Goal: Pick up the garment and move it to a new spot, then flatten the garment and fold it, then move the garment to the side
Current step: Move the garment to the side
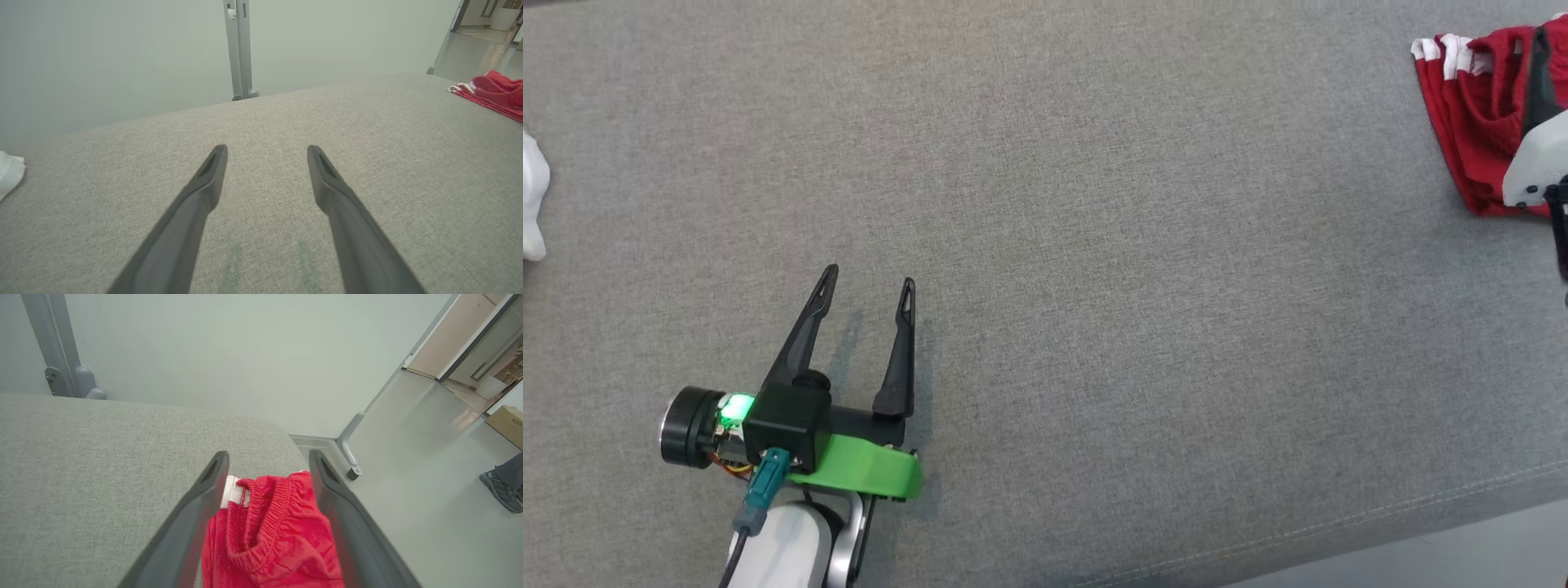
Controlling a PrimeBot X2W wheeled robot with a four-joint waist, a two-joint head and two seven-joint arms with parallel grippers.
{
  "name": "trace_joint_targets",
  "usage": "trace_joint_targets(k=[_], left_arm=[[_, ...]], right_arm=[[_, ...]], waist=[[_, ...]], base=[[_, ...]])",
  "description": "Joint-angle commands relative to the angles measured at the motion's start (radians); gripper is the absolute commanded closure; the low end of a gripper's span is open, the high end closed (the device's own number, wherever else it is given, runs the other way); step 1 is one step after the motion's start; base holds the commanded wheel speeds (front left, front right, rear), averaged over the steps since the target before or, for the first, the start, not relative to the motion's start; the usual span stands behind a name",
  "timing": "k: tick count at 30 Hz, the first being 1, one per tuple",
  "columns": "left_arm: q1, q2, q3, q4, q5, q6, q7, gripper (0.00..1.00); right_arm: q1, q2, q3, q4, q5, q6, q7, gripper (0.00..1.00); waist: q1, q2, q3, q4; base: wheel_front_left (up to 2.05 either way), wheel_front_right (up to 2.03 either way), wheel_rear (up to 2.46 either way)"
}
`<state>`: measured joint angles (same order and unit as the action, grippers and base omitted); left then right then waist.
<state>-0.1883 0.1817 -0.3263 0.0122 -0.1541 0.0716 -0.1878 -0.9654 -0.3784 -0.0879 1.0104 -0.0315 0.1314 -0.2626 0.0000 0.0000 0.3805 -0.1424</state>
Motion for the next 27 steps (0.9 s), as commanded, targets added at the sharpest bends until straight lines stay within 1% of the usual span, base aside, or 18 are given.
trace_joint_targets(k=[1, 7, 12, 14, 17, 21, 27], left_arm=[[-0.019, 0.0, 0.005, 0.007, -0.01, 0.004, -0.011, 0.0], [-0.034, -0.027, 0.027, 0.099, -0.041, 0.015, -0.045, 0.0], [-0.008, -0.051, 0.05, 0.187, -0.073, 0.02, -0.069, 0.0], [0.005, -0.054, 0.057, 0.214, -0.07, 0.025, -0.072, 0.0], [0.031, -0.068, 0.064, 0.247, -0.082, 0.024, -0.078, 0.0], [0.078, -0.082, 0.083, 0.256, -0.089, 0.026, -0.078, 0.0], [0.158, -0.09, 0.11, 0.255, -0.081, 0.018, -0.077, 0.0]], right_arm=[[0.019, 0.008, 0.007, -0.017, 0.001, -0.002, -0.003, 0.0], [0.114, 0.05, 0.083, -0.162, 0.072, -0.002, -0.003, 0.0], [0.232, 0.056, 0.139, -0.281, 0.155, -0.002, -0.003, 0.0], [0.285, 0.059, 0.154, -0.33, 0.175, -0.002, -0.003, 0.0], [0.378, 0.078, 0.161, -0.395, 0.196, -0.001, -0.003, 0.0], [0.498, 0.114, 0.164, -0.473, 0.227, -0.002, -0.003, 0.0], [0.662, 0.18, 0.14, -0.595, 0.243, -0.002, 0.001, 0.0]], waist=[[0.0, 0.0, -0.026, 0.008], [0.0, 0.0, -0.108, 0.032], [0.0, 0.0, -0.195, 0.068], [0.0, 0.0, -0.225, 0.082], [0.0, 0.0, -0.275, 0.105], [0.0, 0.0, -0.332, 0.133], [0.0, 0.0, -0.385, 0.168]], base=[[0.0, 0.0, 0.0], [0.0, 0.0, 0.0], [0.0, 0.0, 0.0], [0.0, 0.0, 0.0], [0.0, 0.0, 0.0], [0.0, 0.0, 0.0], [0.0, 0.0, 0.0]])
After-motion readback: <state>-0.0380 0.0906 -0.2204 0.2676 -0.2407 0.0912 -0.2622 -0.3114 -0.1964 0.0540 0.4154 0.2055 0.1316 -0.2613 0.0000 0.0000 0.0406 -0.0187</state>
